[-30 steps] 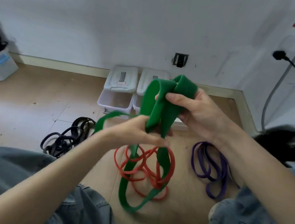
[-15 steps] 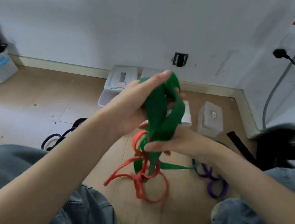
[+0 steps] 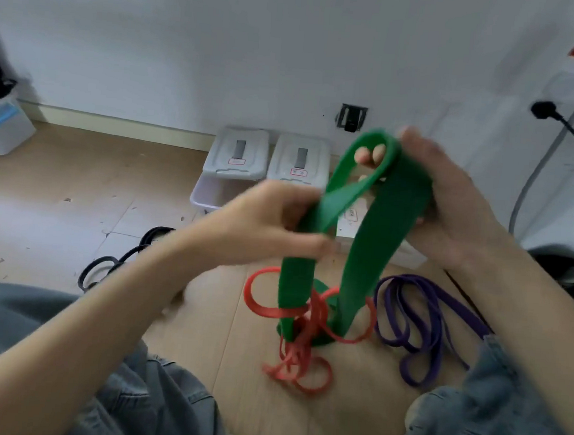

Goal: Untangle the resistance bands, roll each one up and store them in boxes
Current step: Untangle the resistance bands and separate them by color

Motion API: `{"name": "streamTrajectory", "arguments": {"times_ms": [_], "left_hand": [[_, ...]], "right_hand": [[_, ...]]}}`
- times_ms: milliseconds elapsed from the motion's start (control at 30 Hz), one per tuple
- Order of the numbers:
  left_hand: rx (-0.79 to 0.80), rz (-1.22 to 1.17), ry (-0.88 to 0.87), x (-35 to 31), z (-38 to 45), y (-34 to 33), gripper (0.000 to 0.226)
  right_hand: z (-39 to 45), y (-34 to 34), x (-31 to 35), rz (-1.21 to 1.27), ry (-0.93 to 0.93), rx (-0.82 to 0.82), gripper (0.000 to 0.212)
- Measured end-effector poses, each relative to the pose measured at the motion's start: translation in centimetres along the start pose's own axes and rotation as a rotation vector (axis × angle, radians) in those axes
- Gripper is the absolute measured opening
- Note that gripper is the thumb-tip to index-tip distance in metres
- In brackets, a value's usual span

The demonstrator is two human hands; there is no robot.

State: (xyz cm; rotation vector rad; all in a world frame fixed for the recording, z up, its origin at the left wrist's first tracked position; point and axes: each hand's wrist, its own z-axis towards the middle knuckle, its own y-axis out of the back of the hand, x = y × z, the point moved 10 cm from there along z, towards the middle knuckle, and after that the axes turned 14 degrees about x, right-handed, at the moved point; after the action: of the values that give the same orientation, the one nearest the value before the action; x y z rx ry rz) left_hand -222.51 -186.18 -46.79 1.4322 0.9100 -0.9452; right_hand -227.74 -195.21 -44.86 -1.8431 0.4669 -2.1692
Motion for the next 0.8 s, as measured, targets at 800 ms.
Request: {"name": "streamTrajectory", "arguments": {"times_ms": [800], "left_hand": [[-0.259,-0.589,-0.043,2.1,0.2,3.2,0.042]], "right_hand": [[0.7,-2.6,-8.0,-0.376,-0.266,0.015,0.033]]}}
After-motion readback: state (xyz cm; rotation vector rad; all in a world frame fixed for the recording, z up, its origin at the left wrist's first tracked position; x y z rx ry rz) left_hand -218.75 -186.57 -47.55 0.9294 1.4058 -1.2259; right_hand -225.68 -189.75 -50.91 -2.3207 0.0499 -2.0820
